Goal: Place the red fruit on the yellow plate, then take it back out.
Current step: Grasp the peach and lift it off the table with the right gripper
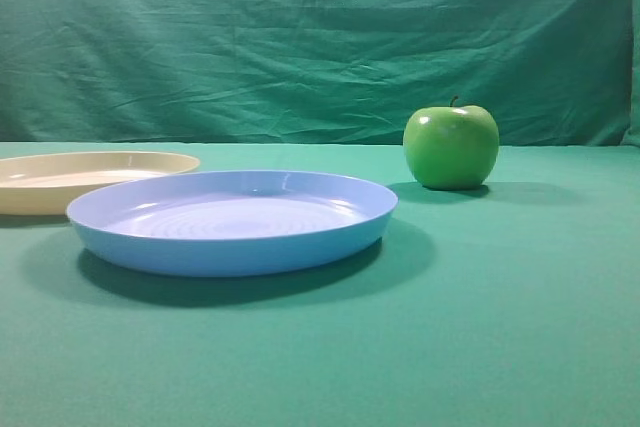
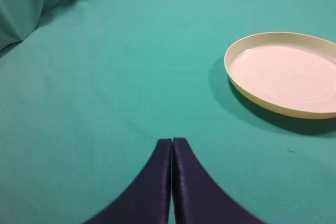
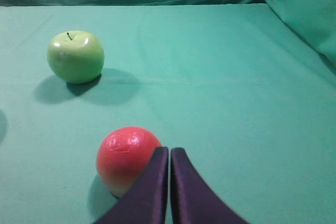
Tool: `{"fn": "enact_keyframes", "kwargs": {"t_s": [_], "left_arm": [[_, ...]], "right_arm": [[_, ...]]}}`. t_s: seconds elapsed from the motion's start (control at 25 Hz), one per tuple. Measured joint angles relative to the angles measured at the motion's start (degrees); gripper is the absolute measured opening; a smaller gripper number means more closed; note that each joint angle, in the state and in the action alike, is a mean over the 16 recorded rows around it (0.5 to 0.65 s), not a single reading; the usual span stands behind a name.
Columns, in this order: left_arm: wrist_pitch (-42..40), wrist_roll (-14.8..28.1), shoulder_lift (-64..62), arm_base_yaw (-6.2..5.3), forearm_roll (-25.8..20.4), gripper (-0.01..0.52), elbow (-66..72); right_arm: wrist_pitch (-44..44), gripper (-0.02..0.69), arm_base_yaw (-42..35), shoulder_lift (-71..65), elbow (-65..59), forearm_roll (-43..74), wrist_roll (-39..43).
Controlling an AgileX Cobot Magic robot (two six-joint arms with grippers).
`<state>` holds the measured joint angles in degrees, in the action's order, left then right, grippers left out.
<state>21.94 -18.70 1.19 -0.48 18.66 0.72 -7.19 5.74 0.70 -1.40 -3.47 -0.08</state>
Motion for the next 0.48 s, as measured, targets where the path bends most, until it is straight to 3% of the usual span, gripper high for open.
{"fn": "enact_keyframes", "kwargs": {"t_s": [0.24,0.48], "left_arm": [[0.00,0.00,0.00,0.00,0.00,0.000,0.00],[0.00,0.00,0.00,0.00,0.00,0.000,0.00]], "right_arm": [[4.62,0.000,0.00,-1.43,3.25,-1.29,2.99],[-5.03,0.000,0.00,-8.07,10.74,-1.50,2.81]]}}
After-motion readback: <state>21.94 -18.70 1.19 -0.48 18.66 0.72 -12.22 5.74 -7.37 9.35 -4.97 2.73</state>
